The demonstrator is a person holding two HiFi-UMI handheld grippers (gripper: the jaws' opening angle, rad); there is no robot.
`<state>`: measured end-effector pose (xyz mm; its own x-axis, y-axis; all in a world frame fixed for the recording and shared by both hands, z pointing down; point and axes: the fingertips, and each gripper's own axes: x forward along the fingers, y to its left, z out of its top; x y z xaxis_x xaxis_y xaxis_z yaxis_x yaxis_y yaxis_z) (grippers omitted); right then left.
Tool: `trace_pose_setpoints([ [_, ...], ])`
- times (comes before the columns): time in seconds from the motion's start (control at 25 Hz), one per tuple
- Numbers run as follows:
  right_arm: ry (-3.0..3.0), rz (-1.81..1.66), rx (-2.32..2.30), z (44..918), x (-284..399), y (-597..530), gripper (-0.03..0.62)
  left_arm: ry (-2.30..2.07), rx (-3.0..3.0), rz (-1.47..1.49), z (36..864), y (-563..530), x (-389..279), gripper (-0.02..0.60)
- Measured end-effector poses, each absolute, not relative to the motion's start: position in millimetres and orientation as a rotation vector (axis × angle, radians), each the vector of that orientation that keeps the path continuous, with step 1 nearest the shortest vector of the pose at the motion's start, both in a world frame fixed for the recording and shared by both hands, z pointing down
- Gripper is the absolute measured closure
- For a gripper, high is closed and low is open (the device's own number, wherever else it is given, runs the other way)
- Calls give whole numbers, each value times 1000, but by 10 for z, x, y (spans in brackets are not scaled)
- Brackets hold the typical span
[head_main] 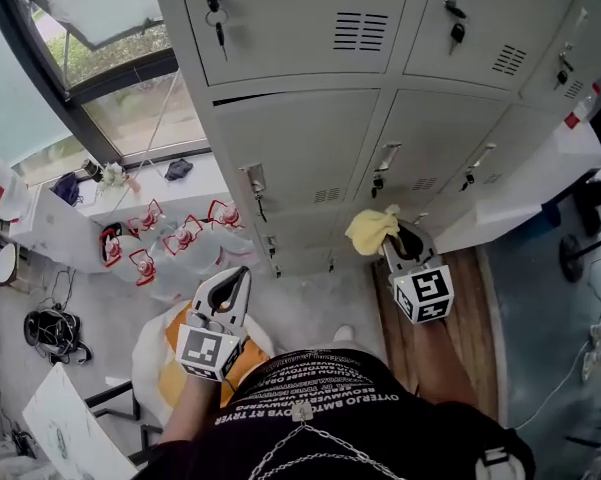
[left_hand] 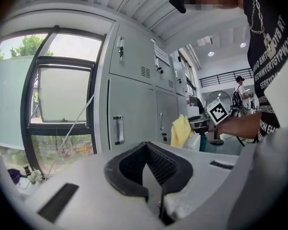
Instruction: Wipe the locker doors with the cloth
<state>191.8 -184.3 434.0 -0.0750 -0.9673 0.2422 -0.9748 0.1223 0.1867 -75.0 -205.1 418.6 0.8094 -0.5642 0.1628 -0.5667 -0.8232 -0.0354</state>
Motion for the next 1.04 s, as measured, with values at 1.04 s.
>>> trace_pose_setpoints([
  [1.04,-1840,-5,2130,4091,2243,-359,528,-552,3116,205,4182,-1444,-62,578],
])
